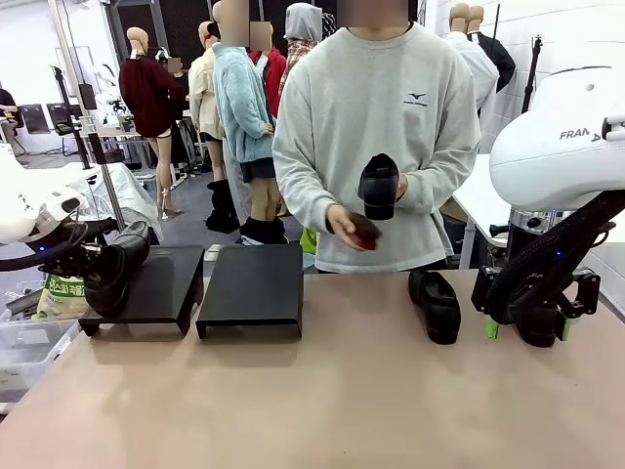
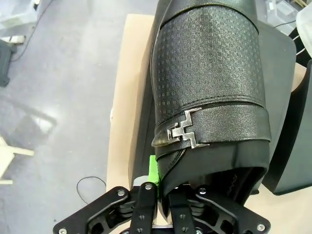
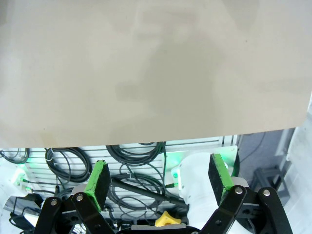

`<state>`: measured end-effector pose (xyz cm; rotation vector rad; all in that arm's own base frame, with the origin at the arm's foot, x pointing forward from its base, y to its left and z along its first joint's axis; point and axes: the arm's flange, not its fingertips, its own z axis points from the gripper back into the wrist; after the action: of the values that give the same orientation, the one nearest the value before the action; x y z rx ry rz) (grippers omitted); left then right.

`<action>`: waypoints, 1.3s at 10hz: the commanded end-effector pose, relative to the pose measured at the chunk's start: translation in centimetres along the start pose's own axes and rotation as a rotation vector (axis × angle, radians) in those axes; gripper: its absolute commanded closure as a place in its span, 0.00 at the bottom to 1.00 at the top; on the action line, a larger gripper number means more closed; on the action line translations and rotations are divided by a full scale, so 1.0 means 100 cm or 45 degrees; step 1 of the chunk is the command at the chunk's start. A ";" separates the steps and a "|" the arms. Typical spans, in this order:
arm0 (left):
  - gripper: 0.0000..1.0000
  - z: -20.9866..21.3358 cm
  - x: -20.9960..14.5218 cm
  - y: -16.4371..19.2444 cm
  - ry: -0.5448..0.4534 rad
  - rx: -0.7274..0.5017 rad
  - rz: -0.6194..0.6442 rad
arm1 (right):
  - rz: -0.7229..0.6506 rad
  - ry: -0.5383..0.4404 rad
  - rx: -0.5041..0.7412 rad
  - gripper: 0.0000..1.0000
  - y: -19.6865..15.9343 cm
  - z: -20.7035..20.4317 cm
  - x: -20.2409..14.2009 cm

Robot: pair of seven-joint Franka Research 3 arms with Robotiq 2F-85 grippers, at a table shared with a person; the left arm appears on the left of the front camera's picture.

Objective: Organize the shoes by placing them on the stand.
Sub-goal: Place the Shoe from the middle of the table onto the Shoes Stand.

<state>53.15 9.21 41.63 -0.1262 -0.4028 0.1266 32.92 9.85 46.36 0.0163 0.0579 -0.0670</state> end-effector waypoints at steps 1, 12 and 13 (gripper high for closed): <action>1.00 0.000 0.009 0.009 -0.058 -0.047 -0.018 | -0.009 0.004 0.003 0.00 0.002 -0.001 -0.001; 0.00 0.022 0.014 -0.003 -0.010 0.012 0.140 | -0.009 0.004 0.003 0.00 0.002 -0.001 -0.001; 0.00 0.037 0.013 -0.008 -0.047 0.017 0.139 | -0.009 0.004 0.003 0.00 0.002 -0.001 -0.001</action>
<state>54.03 9.58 44.28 -0.1631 -0.3975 0.2219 32.93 9.85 46.35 0.0163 0.0581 -0.0670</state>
